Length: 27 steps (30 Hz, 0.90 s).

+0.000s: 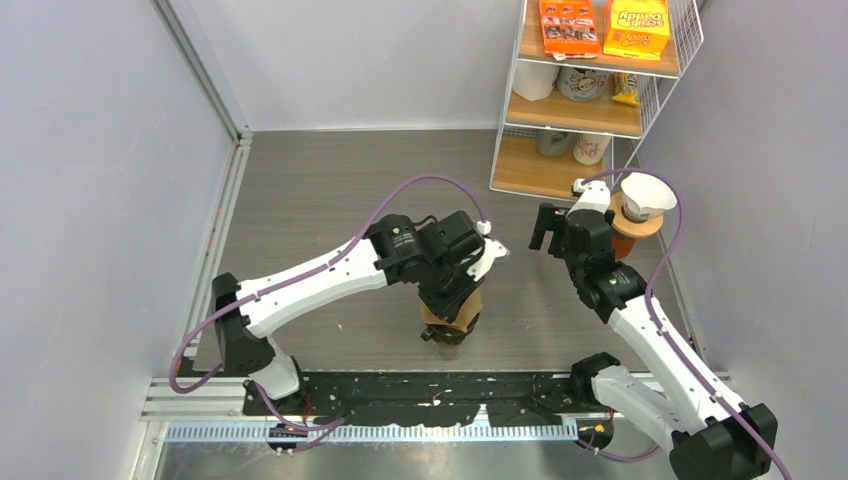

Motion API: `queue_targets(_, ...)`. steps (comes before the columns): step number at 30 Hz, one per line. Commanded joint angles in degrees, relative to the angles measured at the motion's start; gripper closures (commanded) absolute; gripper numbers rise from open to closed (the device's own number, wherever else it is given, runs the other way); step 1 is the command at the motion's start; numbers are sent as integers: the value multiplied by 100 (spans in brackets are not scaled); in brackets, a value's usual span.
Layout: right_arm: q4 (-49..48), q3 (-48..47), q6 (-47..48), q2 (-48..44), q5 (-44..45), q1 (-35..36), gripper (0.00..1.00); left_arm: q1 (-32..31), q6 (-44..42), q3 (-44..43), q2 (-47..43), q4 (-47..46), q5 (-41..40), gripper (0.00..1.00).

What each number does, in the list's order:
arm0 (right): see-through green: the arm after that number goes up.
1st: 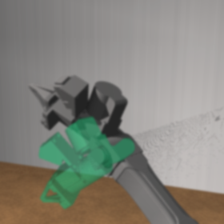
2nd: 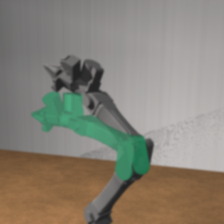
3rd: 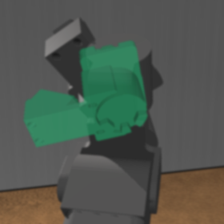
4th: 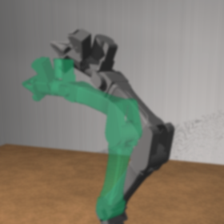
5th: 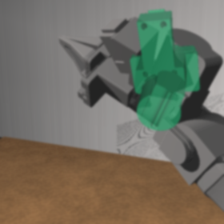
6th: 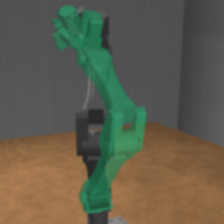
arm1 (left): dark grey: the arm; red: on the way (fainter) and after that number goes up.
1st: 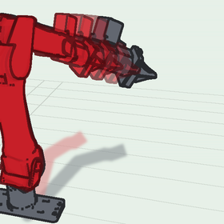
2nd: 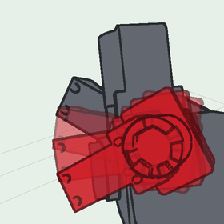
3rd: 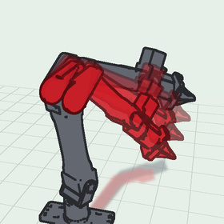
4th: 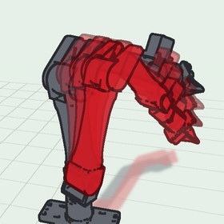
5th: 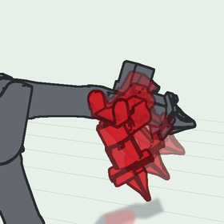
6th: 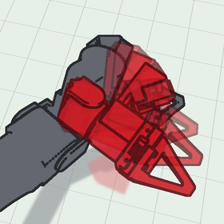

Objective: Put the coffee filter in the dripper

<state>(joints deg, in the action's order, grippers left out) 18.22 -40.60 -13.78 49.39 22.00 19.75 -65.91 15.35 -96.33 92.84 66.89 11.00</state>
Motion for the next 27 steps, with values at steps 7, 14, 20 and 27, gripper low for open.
queue_targets(7, -135, -31, 41, -20, 193, -15, 5, -129, -61, 193, 42, -669, -401, 95)
queue_targets(14, -135, -32, 37, 16, 212, -15, 5, -295, -111, 241, 224, -537, -736, 98)
queue_targets(20, -93, -54, 31, 9, 272, -13, 4, -352, -91, 330, 303, -505, -925, 100)
queue_targets(27, -88, -37, 33, -35, 322, -15, 5, -469, -218, 487, 307, -488, -1462, 100)
